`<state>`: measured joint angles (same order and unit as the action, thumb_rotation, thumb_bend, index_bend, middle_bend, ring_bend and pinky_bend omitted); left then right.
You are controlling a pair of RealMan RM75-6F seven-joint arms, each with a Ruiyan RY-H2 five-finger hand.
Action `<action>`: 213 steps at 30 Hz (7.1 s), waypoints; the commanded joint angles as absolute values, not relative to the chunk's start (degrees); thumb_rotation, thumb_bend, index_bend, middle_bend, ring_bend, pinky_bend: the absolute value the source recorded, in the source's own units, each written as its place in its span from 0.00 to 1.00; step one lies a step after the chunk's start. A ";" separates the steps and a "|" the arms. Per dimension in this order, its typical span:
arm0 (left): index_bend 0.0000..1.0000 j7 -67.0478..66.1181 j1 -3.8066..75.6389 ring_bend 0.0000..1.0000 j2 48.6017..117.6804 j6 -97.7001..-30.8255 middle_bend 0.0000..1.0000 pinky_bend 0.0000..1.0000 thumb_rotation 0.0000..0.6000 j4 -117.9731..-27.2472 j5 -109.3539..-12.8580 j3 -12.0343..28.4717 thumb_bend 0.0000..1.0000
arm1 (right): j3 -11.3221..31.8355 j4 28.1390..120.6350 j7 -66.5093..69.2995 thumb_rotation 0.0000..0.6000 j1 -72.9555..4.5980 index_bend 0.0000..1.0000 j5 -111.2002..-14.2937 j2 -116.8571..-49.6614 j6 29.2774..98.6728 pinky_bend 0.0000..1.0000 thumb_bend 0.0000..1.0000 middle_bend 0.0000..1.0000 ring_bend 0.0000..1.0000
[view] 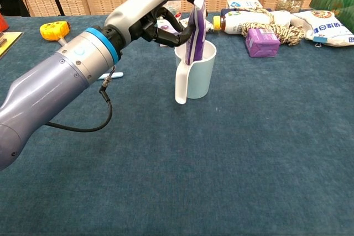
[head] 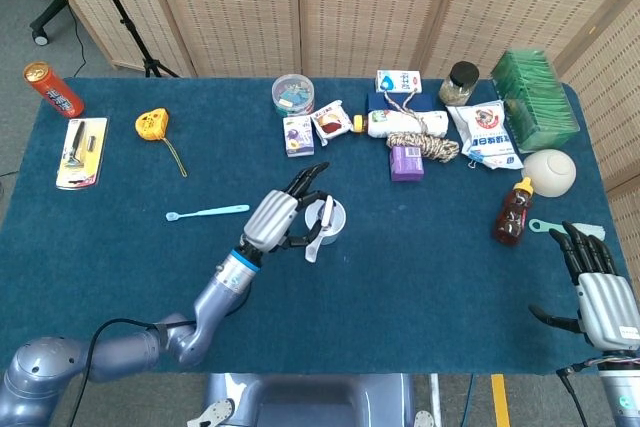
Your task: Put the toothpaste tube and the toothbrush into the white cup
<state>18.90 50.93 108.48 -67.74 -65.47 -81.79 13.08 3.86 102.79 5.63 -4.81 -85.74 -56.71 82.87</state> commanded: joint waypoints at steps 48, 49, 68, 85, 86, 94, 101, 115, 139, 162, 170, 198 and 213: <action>0.04 -19.63 43.38 0.00 82.00 -52.99 0.00 0.00 1.00 -83.85 -50.93 11.00 0.40 | 2.74 104.34 3.68 1.00 -5.14 0.00 -87.46 -57.09 82.43 0.00 0.00 0.00 0.00; 0.05 -20.14 43.41 0.00 82.16 -52.73 0.00 0.00 1.00 -83.49 -49.97 10.82 0.40 | 2.71 104.39 3.60 1.00 -5.13 0.00 -87.48 -57.09 82.43 0.00 0.00 0.00 0.00; 0.26 -21.07 43.11 0.00 85.07 -49.87 0.00 0.00 1.00 -77.00 -44.48 9.10 0.42 | 2.52 104.16 4.70 1.00 -5.22 0.00 -87.59 -56.74 82.23 0.00 0.00 0.00 0.00; 0.34 -21.11 42.81 0.00 89.29 -52.03 0.00 0.00 1.00 -73.38 -45.58 9.38 0.41 | 2.21 104.07 6.07 1.00 -5.37 0.00 -88.07 -56.36 81.94 0.00 0.00 0.00 0.00; 0.34 -20.95 42.81 0.00 89.57 -52.06 0.00 0.00 1.00 -73.08 -45.88 9.41 0.41 | 2.20 104.04 6.14 1.00 -5.40 0.00 -88.09 -56.36 81.90 0.00 0.00 0.00 0.00; 0.35 -21.82 43.33 0.00 92.37 -51.38 0.00 0.00 1.00 -70.76 -45.39 9.72 0.41 | 2.18 103.99 6.63 1.00 -5.45 0.00 -88.09 -56.18 81.85 0.00 0.00 0.00 0.00; 0.36 -22.89 43.46 0.00 93.76 -52.15 0.00 0.00 1.00 -70.01 -45.32 10.10 0.42 | 2.15 103.77 7.31 1.00 -5.44 0.00 -88.09 -56.01 81.87 0.00 0.00 0.00 0.00; 0.44 -23.97 43.14 0.00 96.30 -53.67 0.00 0.00 1.00 -67.59 -46.59 10.73 0.42 | 2.04 103.54 8.04 1.00 -5.57 0.00 -88.23 -55.81 81.69 0.00 0.00 0.00 0.00; 0.48 -24.49 42.38 0.00 100.17 -55.58 0.00 0.00 1.00 -63.84 -49.13 11.86 0.42 | 1.94 103.45 7.95 1.00 -5.76 0.00 -88.17 -55.85 81.39 0.00 0.00 0.00 0.00; 0.56 -26.25 41.47 0.00 99.56 -57.22 0.00 0.00 1.00 -65.91 -50.04 13.26 0.44 | 1.88 103.33 8.37 1.00 -5.80 0.00 -88.31 -55.76 81.44 0.00 0.00 0.00 0.00; 0.56 -24.43 40.77 0.00 97.83 -57.70 0.00 0.00 1.00 -68.13 -51.30 13.89 0.44 | 1.84 103.40 8.20 1.00 -5.81 0.00 -88.27 -55.79 81.41 0.00 0.00 0.00 0.00; 0.56 -33.74 43.30 0.00 93.11 -78.05 0.00 0.00 1.00 -71.96 -81.15 10.98 0.44 | 1.77 103.70 8.54 1.00 -5.70 0.00 -88.43 -55.54 81.68 0.00 0.00 0.00 0.00; 0.56 -45.15 50.68 0.00 95.60 -77.60 0.00 0.00 1.00 -66.44 -95.12 9.31 0.44 | 2.04 103.01 11.00 1.00 -5.70 0.00 -88.07 -54.87 81.72 0.00 0.00 0.00 0.00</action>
<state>-44.19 49.89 94.83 -78.23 -67.13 -94.44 9.37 2.02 103.07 10.89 -5.72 -88.08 -54.94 81.67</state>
